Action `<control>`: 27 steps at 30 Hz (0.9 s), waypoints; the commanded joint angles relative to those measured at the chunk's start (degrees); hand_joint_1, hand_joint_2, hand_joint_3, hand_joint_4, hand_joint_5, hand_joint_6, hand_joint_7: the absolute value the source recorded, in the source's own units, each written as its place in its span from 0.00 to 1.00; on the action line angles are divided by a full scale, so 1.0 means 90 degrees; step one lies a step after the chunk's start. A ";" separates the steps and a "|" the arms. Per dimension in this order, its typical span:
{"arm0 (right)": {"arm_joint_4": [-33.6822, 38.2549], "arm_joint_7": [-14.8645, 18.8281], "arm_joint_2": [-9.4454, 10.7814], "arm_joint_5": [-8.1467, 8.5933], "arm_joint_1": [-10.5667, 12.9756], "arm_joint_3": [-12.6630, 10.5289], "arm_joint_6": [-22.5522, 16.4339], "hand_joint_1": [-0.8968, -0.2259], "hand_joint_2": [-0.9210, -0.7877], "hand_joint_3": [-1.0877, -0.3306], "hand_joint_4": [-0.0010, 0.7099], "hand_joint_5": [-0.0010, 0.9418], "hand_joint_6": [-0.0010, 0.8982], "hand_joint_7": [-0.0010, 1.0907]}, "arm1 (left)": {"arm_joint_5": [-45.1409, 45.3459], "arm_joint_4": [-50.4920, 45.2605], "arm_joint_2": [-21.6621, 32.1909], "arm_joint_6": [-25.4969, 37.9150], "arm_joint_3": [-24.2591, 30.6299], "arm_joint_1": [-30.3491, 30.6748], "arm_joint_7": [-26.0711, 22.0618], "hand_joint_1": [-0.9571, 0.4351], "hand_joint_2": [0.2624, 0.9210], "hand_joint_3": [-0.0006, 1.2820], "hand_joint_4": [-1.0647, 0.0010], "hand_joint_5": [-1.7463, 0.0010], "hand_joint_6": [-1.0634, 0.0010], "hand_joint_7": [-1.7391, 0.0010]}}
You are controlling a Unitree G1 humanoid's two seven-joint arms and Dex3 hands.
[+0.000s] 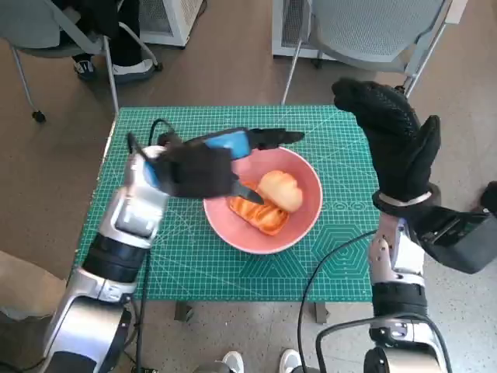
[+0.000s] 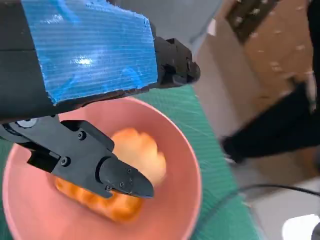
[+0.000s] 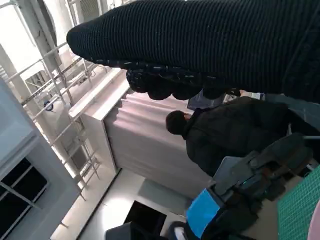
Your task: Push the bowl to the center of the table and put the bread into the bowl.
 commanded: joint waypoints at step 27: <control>-0.0266 -0.0070 0.0263 0.0019 -0.0124 0.0194 0.0393 0.30 0.00 0.26 0.15 0.00 0.04 0.34 | -0.2665 -0.0169 -0.1138 -0.2380 0.2588 0.1270 0.1939 0.22 1.00 0.29 0.98 1.00 0.83 0.98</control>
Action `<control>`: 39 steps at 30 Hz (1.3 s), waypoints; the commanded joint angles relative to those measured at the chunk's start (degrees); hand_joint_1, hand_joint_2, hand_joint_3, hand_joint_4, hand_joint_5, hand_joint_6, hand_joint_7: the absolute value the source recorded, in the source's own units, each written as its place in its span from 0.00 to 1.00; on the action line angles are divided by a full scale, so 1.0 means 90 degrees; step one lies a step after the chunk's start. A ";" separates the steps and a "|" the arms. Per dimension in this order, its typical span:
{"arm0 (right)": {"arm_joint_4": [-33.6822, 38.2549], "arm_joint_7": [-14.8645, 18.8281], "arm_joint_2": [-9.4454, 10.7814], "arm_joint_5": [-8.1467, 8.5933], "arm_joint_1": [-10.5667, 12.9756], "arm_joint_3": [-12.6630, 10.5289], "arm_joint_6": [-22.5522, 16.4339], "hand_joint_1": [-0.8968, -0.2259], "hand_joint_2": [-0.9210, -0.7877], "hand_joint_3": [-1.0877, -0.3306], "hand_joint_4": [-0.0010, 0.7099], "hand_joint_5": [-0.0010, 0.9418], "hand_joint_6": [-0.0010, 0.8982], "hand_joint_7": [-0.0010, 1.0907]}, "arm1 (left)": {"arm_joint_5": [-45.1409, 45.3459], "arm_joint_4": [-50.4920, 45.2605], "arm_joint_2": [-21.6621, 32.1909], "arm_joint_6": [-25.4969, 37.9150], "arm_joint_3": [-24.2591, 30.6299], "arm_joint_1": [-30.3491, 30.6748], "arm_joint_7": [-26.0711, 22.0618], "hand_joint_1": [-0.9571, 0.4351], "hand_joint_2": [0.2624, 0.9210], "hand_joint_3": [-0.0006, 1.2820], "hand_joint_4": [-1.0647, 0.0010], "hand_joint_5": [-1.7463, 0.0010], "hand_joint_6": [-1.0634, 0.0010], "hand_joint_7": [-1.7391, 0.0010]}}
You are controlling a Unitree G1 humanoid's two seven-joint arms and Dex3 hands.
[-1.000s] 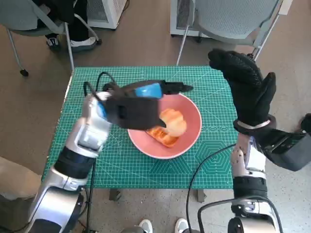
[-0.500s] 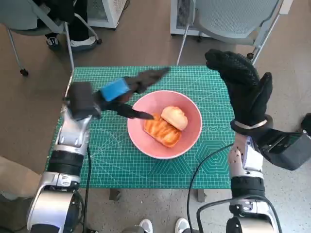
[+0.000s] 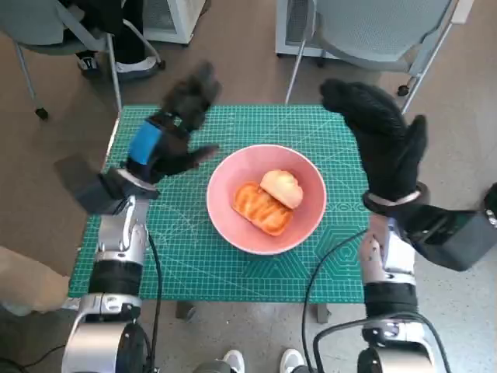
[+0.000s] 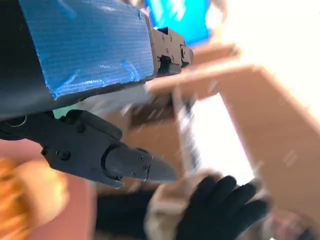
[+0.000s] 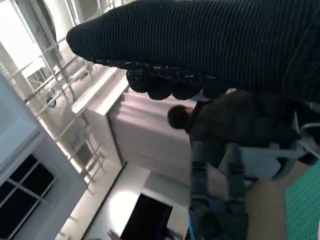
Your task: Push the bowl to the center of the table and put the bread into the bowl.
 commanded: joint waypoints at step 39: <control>0.0486 0.0173 -0.0334 -0.0143 -0.1154 0.0045 -0.0120 0.26 0.00 0.32 0.11 0.00 0.02 0.32 | 0.0156 -0.1191 -0.0008 -0.0763 -0.0200 0.0193 0.0568 0.18 1.00 0.36 1.00 1.00 0.88 0.99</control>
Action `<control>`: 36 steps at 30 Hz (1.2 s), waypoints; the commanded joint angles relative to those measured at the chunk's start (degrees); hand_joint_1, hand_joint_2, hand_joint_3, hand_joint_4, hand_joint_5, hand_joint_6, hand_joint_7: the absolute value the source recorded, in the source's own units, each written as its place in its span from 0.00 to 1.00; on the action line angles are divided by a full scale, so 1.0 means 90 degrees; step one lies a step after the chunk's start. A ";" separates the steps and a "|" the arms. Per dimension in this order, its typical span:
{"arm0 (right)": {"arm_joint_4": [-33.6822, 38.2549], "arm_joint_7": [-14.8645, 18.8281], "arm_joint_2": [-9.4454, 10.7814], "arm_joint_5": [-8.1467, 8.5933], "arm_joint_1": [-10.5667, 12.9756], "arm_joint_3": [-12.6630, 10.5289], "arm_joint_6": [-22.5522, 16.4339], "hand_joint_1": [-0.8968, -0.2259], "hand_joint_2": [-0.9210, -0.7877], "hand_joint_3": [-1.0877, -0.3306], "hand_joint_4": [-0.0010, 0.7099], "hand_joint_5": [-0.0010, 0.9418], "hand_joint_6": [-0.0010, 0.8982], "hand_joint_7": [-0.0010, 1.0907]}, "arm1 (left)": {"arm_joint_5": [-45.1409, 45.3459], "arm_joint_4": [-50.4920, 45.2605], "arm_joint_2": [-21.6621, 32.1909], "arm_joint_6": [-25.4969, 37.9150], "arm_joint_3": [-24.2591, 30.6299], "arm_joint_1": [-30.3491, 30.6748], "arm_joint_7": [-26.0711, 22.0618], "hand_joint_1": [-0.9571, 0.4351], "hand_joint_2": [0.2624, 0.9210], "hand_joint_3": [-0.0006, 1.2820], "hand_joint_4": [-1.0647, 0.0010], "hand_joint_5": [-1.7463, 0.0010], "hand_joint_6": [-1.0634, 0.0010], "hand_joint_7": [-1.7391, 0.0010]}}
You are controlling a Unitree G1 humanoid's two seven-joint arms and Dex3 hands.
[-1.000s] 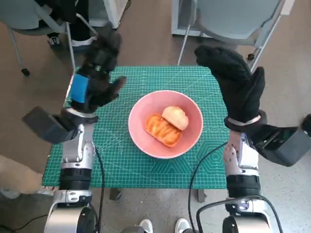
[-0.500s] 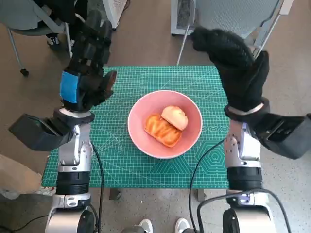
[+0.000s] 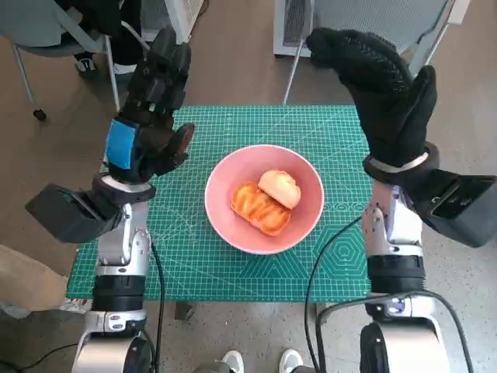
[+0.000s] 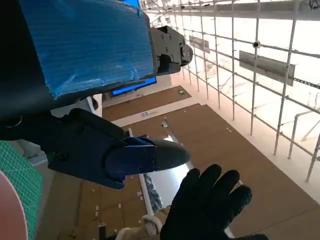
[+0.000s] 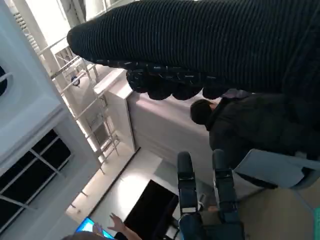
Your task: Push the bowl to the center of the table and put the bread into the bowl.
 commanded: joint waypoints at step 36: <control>-0.0028 -0.0174 -0.0037 -0.0235 0.0129 0.0002 0.0036 0.29 0.00 0.29 0.11 0.00 0.01 0.31 | 0.0001 -0.0710 0.0424 0.0560 -0.0106 -0.0404 0.0199 0.17 1.00 0.37 0.94 0.98 0.83 0.97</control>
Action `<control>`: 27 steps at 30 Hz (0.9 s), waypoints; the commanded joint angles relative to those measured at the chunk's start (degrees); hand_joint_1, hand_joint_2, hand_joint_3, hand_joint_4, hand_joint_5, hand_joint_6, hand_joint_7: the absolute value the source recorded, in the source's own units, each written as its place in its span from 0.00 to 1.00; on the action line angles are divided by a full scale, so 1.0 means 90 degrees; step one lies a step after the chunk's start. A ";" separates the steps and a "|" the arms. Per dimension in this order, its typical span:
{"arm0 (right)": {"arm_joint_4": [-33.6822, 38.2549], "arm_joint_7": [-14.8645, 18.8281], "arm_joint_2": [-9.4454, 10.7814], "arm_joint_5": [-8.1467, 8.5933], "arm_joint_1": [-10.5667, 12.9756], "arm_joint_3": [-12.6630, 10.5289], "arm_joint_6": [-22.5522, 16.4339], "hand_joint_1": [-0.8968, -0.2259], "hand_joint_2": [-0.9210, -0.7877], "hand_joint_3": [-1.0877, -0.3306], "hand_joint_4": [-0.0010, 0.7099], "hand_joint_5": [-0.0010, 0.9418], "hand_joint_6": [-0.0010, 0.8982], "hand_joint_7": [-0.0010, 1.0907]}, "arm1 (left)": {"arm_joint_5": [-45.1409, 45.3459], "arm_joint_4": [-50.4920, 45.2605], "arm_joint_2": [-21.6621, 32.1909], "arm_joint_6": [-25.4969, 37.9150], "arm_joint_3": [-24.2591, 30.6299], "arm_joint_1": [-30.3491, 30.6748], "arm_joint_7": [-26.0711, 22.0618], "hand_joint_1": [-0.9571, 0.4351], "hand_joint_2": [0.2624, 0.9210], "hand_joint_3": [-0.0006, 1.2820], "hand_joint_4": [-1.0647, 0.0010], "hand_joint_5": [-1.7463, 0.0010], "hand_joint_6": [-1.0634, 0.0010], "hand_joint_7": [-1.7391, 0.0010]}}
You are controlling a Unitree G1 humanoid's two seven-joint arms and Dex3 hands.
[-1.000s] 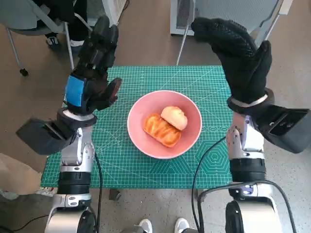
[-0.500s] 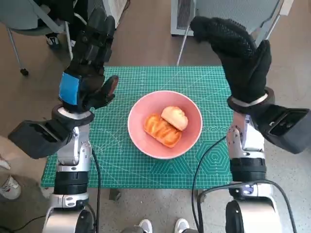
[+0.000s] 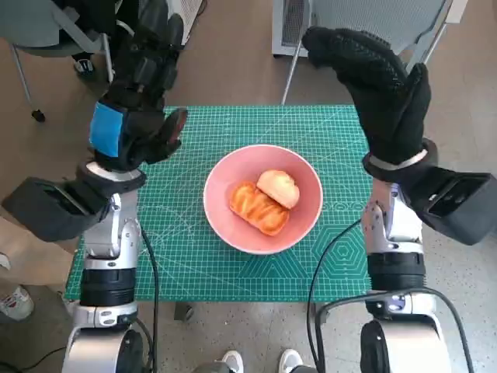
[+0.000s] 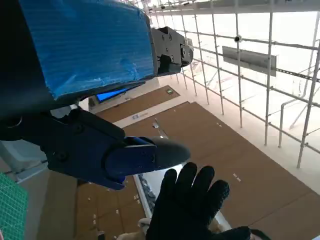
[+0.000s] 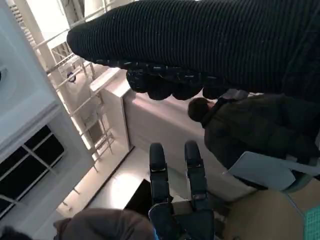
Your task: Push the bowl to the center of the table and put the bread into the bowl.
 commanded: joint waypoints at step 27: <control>-0.0201 -0.0378 -0.0037 -0.0194 0.0289 0.0045 0.0096 0.26 0.00 0.30 0.13 0.00 0.02 0.31 | -0.0183 0.0328 0.0037 -0.0066 0.0087 -0.0311 -0.0156 0.16 1.00 0.37 0.93 0.99 0.84 0.97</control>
